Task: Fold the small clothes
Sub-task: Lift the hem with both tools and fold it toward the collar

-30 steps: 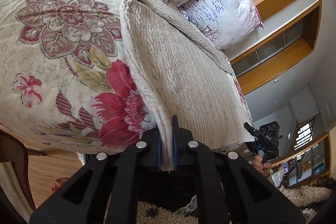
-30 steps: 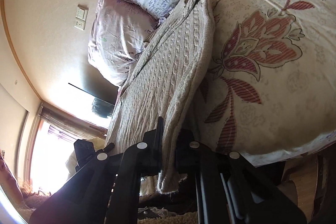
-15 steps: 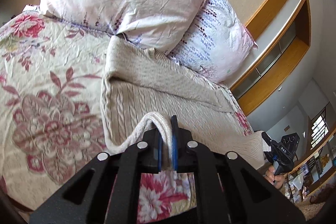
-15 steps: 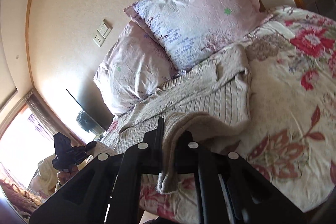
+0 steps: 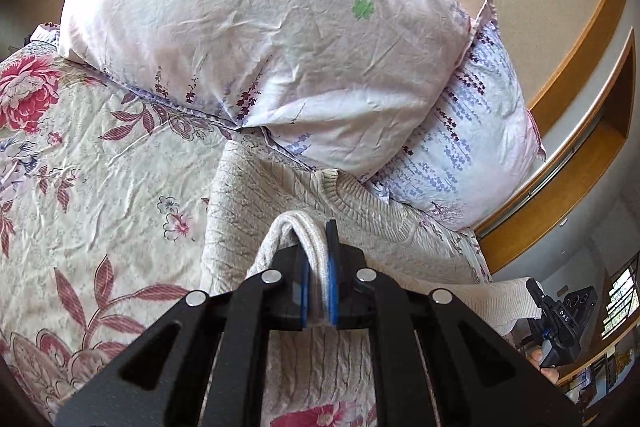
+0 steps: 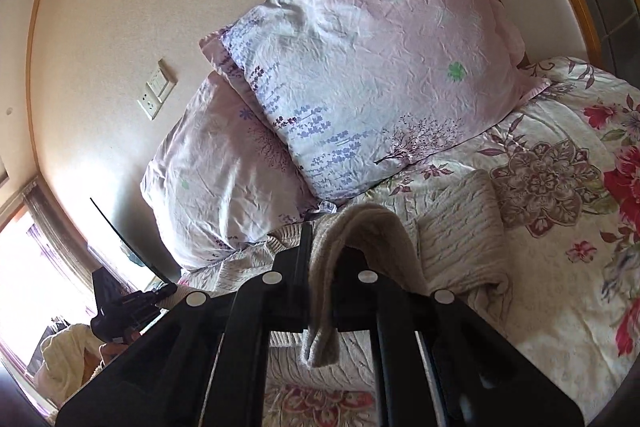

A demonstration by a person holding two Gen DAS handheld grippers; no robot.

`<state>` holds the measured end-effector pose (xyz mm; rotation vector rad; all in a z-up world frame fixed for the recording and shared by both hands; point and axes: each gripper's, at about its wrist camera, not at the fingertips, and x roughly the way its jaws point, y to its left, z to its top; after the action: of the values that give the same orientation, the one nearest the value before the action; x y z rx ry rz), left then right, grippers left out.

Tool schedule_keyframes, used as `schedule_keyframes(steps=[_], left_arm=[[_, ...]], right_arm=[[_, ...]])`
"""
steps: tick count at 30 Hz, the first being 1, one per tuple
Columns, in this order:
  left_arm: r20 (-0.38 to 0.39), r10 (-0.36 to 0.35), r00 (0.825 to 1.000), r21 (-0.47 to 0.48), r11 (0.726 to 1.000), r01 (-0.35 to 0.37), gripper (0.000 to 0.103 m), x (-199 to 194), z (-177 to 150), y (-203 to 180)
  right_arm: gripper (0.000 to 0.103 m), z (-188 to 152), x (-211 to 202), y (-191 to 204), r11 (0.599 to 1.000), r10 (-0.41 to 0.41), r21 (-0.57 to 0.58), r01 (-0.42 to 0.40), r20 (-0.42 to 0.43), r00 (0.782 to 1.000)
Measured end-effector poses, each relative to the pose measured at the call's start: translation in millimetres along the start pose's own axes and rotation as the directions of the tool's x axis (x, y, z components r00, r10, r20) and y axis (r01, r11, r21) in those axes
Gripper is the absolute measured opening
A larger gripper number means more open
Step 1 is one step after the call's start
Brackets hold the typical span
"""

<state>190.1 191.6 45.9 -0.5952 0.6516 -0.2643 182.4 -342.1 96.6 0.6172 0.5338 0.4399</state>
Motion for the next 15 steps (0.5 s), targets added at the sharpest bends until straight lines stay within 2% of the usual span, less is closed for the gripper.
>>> schedule_keyframes(steps=[6, 11, 15], left_arm=[[0.011, 0.009, 1.000, -0.075, 0.997, -0.009, 0.007, 32.2, 19.7, 16.6], [-0.020, 0.039, 0.999, -0.096, 0.994, -0.041, 0.007, 57.8, 22.8, 26.2], [-0.022, 0.034, 0.999, -0.137, 0.990, -0.036, 0.007, 72.1, 29.7, 32.3]], right_arm=[[0.007, 15.1, 34.8, -22.0, 0.996, -0.035, 0.082, 0.035, 0.002, 0.999], [0.007, 12.8, 62.1, -46.7, 0.981, -0.086, 0.169, 0.093, -0.048, 0.995], [0.007, 15.0, 77.9, -59.3, 0.964, -0.126, 0.225, 0.138, -0.067, 0.990]])
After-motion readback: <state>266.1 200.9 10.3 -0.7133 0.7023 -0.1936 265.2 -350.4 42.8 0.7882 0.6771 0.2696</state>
